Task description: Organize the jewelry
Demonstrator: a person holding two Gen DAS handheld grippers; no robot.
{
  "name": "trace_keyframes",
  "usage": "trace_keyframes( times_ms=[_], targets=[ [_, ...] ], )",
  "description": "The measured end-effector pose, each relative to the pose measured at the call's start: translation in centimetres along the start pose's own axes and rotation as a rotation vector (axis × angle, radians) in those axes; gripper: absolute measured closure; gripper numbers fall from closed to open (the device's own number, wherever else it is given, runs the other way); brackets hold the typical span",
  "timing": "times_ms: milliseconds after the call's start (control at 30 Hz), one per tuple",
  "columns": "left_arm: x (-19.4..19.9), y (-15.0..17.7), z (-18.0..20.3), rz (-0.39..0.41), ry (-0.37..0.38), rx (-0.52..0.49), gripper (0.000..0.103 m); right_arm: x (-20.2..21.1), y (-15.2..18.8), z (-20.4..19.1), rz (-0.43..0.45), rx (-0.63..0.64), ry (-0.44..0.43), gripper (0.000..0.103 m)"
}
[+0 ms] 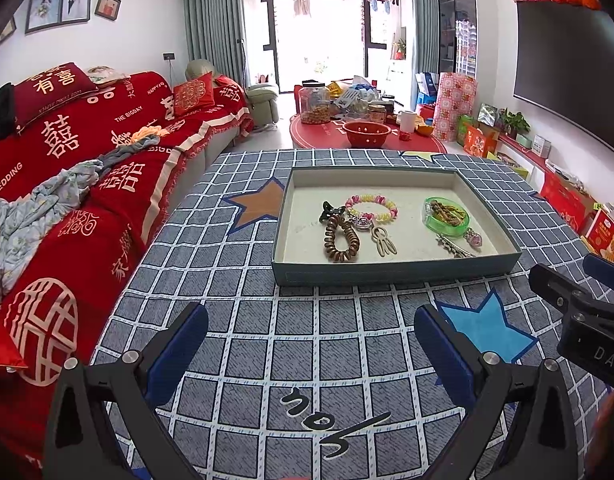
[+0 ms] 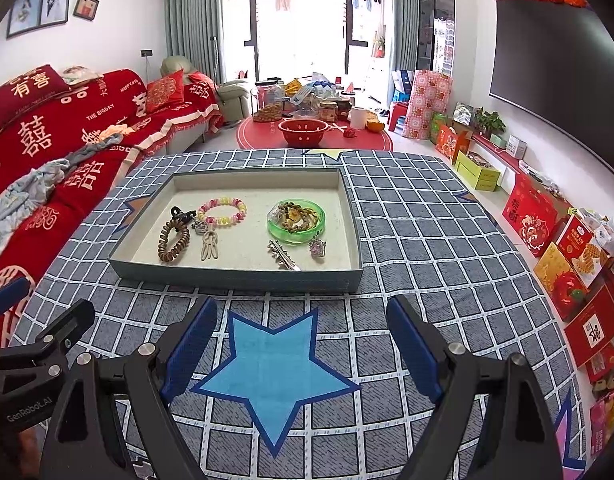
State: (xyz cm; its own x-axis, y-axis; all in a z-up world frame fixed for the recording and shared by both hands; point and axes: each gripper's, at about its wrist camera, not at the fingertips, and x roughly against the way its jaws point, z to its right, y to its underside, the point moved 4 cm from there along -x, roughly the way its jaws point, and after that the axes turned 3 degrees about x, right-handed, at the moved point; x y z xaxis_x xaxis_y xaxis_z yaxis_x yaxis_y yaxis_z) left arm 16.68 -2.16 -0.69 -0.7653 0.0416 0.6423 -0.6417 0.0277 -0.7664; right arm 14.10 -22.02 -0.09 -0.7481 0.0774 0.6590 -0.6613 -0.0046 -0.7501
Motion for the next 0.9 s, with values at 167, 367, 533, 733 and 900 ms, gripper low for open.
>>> trace_keyframes(
  times_ms=[167,367,533,733,900],
  targets=[
    [-0.01,-0.02,-0.02,0.000,0.000,-0.001,0.000,0.00,0.01,-0.05,0.000,0.000,-0.001,0.014],
    [0.00,-0.01,-0.04,0.000,0.000,0.000,0.000,0.03,0.00,-0.10,0.001,-0.001,0.002,0.014],
    [-0.14,0.06,-0.07,-0.003,-0.004,0.002,0.000,-0.12,-0.02,0.01,0.000,0.000,0.000,0.014],
    [-0.14,0.04,-0.08,-0.003,-0.004,0.001,0.000,-0.14,-0.02,-0.10,0.000,-0.002,-0.001,0.014],
    [-0.17,0.11,-0.10,-0.005,-0.004,-0.001,0.000,-0.12,-0.02,0.01,0.000,-0.002,0.000,0.014]
  ],
)
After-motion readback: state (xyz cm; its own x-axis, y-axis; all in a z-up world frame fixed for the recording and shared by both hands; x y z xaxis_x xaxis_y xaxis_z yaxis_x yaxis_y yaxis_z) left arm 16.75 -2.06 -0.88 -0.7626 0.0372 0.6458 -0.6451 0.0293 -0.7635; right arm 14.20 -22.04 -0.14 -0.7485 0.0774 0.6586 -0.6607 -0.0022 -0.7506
